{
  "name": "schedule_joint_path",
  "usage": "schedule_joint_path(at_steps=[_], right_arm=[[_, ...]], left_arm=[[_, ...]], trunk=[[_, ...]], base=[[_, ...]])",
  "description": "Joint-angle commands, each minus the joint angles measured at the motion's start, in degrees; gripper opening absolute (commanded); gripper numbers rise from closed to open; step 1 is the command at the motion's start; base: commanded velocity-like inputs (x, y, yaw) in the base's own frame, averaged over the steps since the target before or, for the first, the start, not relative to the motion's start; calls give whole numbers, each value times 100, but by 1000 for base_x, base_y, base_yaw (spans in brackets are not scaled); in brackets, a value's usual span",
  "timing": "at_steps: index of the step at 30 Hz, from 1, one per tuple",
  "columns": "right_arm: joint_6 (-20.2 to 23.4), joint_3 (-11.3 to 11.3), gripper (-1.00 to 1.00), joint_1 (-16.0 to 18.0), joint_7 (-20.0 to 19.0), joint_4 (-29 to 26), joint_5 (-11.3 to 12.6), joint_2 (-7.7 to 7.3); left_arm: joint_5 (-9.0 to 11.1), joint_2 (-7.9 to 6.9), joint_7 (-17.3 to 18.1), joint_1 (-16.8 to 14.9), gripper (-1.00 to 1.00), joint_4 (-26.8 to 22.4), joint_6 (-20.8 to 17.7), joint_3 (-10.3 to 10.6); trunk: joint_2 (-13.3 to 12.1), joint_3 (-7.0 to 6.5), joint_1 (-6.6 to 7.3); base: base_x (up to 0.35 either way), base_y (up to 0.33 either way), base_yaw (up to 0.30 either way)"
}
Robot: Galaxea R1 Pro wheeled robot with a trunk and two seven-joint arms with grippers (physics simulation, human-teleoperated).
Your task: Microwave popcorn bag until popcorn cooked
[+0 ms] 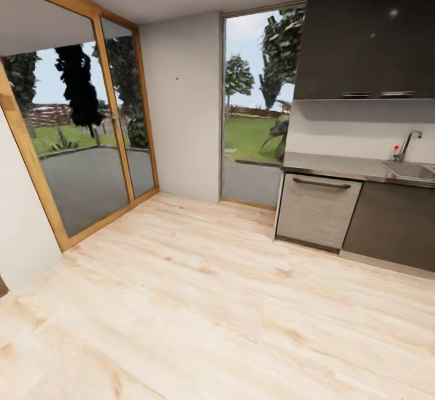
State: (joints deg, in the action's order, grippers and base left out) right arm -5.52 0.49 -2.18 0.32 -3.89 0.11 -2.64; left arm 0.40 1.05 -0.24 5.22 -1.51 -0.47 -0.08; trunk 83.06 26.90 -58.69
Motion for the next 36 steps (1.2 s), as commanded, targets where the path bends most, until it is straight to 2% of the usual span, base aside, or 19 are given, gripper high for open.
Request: schedule_joint_path(at_steps=[1, 14, 36], right_arm=[[-10, 4, 100, -2, 3, -4, 3, 0], [-10, 4, 100, -2, 3, 2, 6, 0], [-10, 9, 100, -2, 3, 2, 6, 0]], left_arm=[[4, 1, -3, 6, 100, -15, -5, 0], [4, 1, -3, 6, 100, -15, -6, 0], [4, 1, -3, 6, 100, -15, -4, 0]], trunk=[[2, 3, -3], [2, 3, -3], [2, 3, -3]], base=[[293, 155, -299], [294, 143, -299], [278, 5, -299]])
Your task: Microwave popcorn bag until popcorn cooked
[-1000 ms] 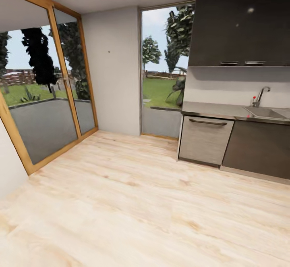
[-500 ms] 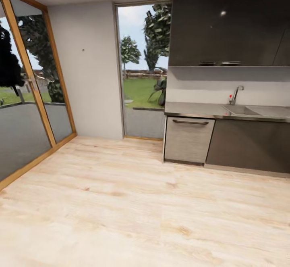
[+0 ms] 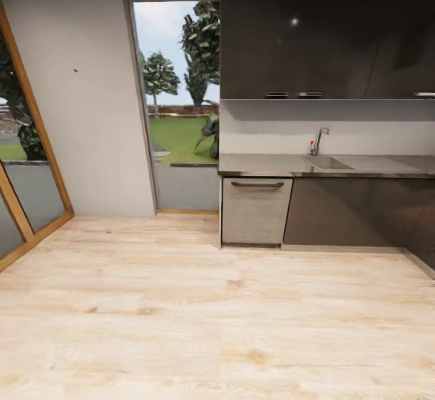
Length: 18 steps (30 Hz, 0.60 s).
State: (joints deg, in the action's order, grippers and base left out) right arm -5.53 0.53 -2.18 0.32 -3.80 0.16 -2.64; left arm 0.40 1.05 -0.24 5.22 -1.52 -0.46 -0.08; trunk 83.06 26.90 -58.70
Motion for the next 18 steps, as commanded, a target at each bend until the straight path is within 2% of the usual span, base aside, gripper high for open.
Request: schedule_joint_path(at_steps=[1, 6, 12, 18], right_arm=[[-9, 6, 100, -2, 3, -7, 2, 0], [-53, 16, 100, -2, -5, -14, 3, 0], [-613, 10, 100, -2, -4, -7, 2, 6], [-684, 8, 100, -2, 0, 1, 3, 9]], left_arm=[[4, 1, -3, 6, 100, -15, 0, -2], [4, 8, -3, 6, 100, -26, 17, -17], [4, 16, -3, 6, 100, -33, 72, -10], [4, 12, -3, 6, 100, -33, 79, -9]], trunk=[[2, 3, -3], [2, 3, -3], [2, 3, -3], [2, 3, -3]], base=[[167, 0, -299], [49, 0, -299], [3, 0, -299], [0, 0, -299]])
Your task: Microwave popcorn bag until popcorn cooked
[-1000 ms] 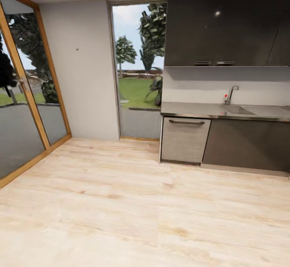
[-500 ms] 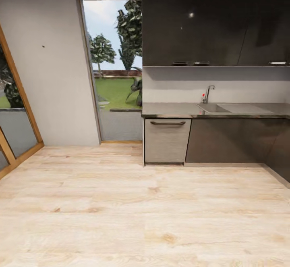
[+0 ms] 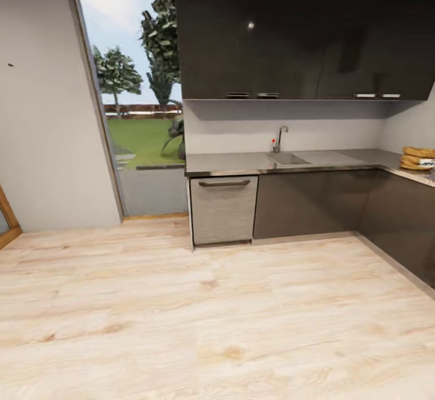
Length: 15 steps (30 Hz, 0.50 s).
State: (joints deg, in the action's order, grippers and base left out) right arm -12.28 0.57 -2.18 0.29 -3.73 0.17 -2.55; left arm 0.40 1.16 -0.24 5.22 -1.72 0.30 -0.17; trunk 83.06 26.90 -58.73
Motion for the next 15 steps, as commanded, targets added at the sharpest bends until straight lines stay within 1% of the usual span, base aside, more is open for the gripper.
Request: schedule_joint_path(at_steps=[1, 15], right_arm=[[-10, 5, 100, -2, 2, -8, 1, 0], [-11, -3, 100, -2, 6, 11, 1, -2]], left_arm=[[4, -1, -2, 5, 100, -13, 0, -1], [4, -8, -2, 5, 100, -13, 3, -1]], trunk=[[2, 3, 0], [2, 3, 0]], base=[[0, 0, -299], [0, 0, -299]])
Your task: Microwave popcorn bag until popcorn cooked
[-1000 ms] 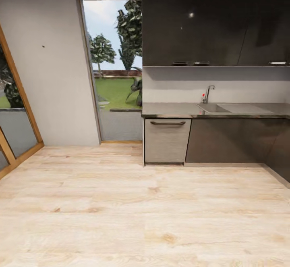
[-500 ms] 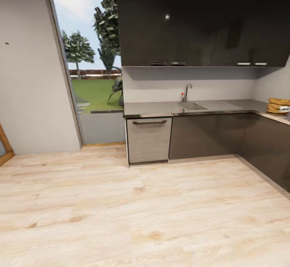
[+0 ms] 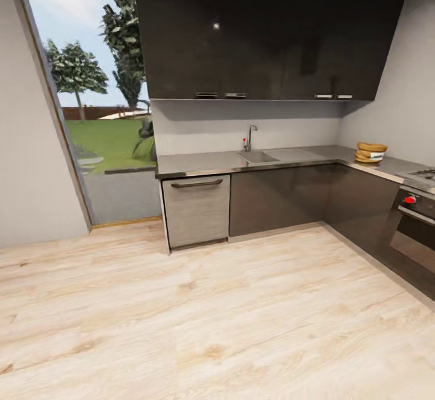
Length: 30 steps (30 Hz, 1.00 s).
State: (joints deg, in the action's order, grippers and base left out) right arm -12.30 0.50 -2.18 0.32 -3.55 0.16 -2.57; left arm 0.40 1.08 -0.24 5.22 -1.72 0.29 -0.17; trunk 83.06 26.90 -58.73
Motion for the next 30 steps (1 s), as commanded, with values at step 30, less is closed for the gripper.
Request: schedule_joint_path(at_steps=[30], right_arm=[[-9, 3, 100, -3, 8, -5, 2, 2]], left_arm=[[0, 120, -11, 5, 100, -368, 15, -1]], trunk=[[2, 3, 0]], base=[[0, 0, -299]])
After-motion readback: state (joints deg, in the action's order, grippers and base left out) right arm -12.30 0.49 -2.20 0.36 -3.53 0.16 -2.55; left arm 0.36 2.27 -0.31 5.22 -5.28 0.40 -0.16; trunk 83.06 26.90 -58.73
